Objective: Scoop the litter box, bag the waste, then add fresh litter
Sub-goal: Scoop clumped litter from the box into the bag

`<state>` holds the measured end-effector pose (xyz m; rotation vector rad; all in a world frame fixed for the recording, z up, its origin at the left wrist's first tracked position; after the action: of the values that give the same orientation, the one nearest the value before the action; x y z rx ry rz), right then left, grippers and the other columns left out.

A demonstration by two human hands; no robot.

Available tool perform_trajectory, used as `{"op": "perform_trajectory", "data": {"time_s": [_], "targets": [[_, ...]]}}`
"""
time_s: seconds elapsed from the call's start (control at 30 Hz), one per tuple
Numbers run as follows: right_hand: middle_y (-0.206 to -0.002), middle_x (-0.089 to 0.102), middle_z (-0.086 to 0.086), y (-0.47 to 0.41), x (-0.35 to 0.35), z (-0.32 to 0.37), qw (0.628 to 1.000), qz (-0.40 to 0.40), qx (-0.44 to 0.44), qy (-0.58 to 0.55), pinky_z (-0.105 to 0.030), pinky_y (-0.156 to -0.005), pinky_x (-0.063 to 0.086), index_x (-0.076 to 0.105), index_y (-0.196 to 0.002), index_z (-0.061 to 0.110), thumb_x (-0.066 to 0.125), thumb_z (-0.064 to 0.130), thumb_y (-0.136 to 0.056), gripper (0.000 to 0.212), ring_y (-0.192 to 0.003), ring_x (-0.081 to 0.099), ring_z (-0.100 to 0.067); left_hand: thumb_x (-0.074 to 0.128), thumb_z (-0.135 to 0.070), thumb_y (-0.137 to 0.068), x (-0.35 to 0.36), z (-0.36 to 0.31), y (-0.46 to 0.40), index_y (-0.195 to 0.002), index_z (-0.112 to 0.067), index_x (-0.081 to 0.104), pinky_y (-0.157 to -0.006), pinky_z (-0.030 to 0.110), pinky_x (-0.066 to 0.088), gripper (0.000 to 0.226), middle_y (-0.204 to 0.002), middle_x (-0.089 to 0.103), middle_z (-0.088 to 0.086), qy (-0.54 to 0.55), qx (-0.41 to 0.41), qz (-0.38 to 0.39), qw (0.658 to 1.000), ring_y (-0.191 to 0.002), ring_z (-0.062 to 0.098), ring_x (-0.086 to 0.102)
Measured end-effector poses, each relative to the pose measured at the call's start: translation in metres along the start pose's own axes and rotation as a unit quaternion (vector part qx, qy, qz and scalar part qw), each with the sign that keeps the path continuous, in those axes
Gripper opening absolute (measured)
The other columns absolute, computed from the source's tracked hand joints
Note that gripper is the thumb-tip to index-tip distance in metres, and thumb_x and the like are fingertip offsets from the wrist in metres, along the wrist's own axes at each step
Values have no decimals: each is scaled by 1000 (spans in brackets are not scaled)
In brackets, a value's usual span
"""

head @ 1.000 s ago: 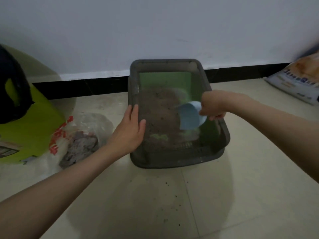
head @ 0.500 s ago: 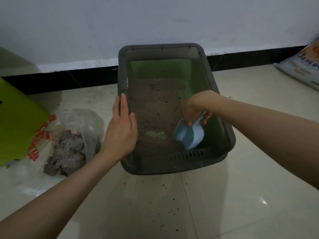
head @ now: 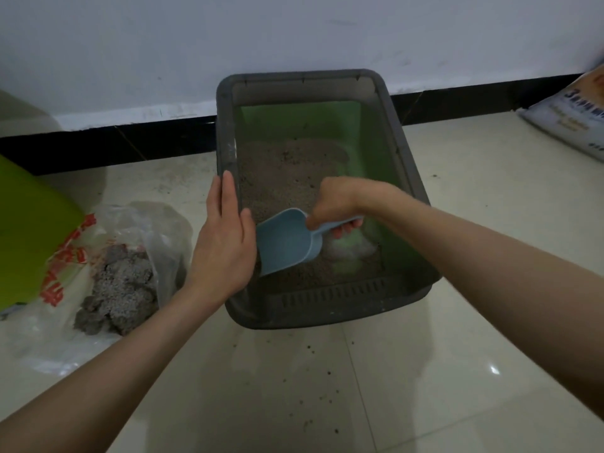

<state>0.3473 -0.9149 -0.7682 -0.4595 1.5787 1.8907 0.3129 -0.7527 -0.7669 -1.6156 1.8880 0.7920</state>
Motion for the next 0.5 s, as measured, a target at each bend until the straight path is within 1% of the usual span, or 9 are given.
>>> {"op": "perform_trajectory", "data": {"time_s": [0.13, 0.33, 0.5], "targets": [[-62, 62, -6, -5, 8, -5, 999, 6, 7, -32, -26, -49, 41, 59, -67, 7, 59, 27, -84, 26, -48, 50, -16, 24, -27, -100, 0, 1, 0, -148, -18, -3, -106, 29, 22, 56, -157, -5, -1, 0, 0, -1, 1000, -136, 17, 17], [-63, 63, -6, -12, 15, -12, 999, 1, 6, -45, -26, -51, 43, 59, -67, 8, 59, 29, -84, 27, -48, 50, -16, 23, -27, -100, -1, -2, -1, -148, -18, -3, -107, 33, 23, 55, -157, -5, -1, -4, 1, 0, 1000, -136, 19, 19], [-62, 63, -5, -17, 31, -26, 994, 11, 6, -108, -22, -45, 43, 60, -69, 9, 59, 30, -86, 27, -43, 50, -12, 23, -26, -100, -1, 0, -1, -148, -18, -3, -109, 32, 22, 55, -157, -5, 0, -4, 5, -2, 1000, -139, 19, 17]]}}
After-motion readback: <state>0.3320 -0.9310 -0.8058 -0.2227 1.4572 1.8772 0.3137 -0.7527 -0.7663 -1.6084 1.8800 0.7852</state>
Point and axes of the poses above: each hand's wrist, its own y-axis away from the middle knuckle, its own x-axis out of the palm, z = x × y, the point moved 6 cm from there along -y, towards the middle knuckle
